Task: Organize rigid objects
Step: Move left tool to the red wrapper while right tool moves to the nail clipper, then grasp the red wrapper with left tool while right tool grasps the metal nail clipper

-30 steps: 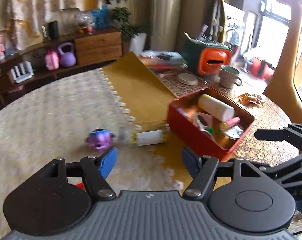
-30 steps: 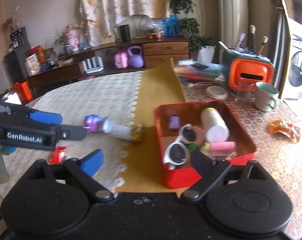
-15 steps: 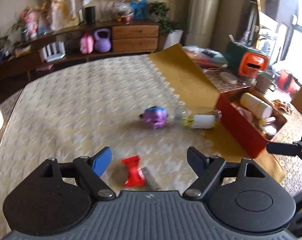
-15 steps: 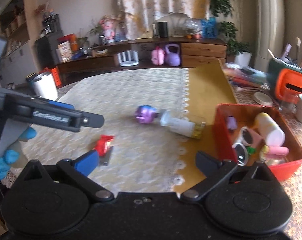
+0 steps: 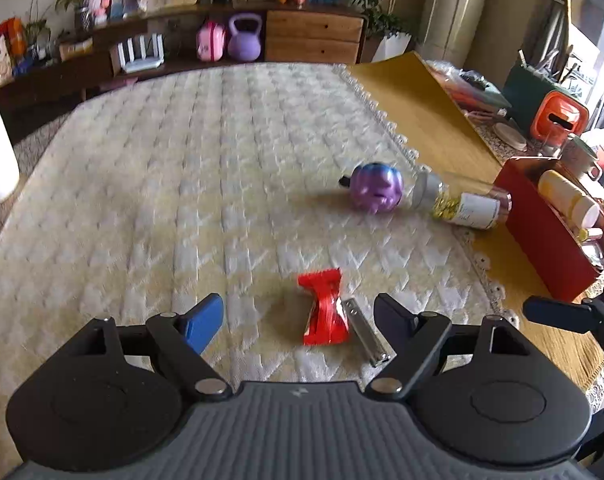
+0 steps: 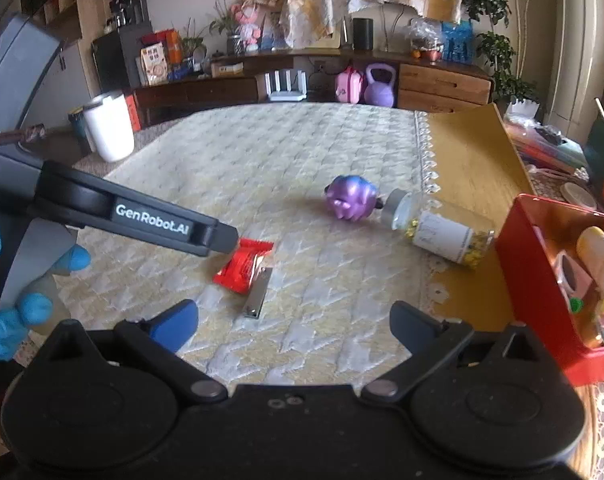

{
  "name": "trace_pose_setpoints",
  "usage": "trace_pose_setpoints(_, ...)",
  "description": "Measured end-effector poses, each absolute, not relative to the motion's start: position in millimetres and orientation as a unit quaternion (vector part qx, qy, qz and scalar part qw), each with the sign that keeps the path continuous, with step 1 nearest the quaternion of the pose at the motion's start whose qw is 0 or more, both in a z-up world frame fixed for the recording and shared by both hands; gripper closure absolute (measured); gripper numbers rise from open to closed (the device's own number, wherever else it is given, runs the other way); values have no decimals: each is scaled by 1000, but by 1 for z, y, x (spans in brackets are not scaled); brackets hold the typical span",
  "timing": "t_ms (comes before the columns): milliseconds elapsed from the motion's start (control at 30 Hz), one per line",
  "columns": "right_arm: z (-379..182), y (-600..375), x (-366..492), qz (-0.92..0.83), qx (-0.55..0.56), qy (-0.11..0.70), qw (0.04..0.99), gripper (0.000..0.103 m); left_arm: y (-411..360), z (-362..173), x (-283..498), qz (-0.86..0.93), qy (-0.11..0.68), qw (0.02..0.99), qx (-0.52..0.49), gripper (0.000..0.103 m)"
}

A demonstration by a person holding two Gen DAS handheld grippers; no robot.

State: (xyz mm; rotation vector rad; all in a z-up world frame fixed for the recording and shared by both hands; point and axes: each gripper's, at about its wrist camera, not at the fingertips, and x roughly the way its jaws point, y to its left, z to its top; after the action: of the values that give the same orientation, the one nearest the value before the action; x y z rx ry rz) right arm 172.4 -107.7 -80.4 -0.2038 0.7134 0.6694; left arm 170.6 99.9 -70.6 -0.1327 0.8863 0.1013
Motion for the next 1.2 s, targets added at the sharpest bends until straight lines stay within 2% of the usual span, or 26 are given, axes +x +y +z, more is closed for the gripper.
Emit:
trace_pose_setpoints(167,-93,-96,177,324,-107,352,872,4,98,-86,176,48,441,894,-67,21)
trace_pose_setpoints(333,-103,-87,185,327,-107,365,865,15,97,-96,183,40,448,890,-73,21)
trace_pose_setpoints(600,-115,-73,190,329,-114,373,860,25,98,-104,193,50,444,892,-72,22)
trace_pose_setpoints(700,-117,-68,193,332,-119,374,858,30,97,-106,195,50,445,892,-68,37)
trace_pose_setpoints(800,-118,-65,194,333,-122,375,857,34,100,-110,198,50,448,889,-77,42)
trace_pose_setpoints(1033,-121,-58,200,330,-123,374,858,49,98,-111,199,49,440,894,-61,63)
trace_pose_setpoints(1200,-121,-55,203,328,-125,371,860,58,95,-112,200,41,435,899,-46,73)
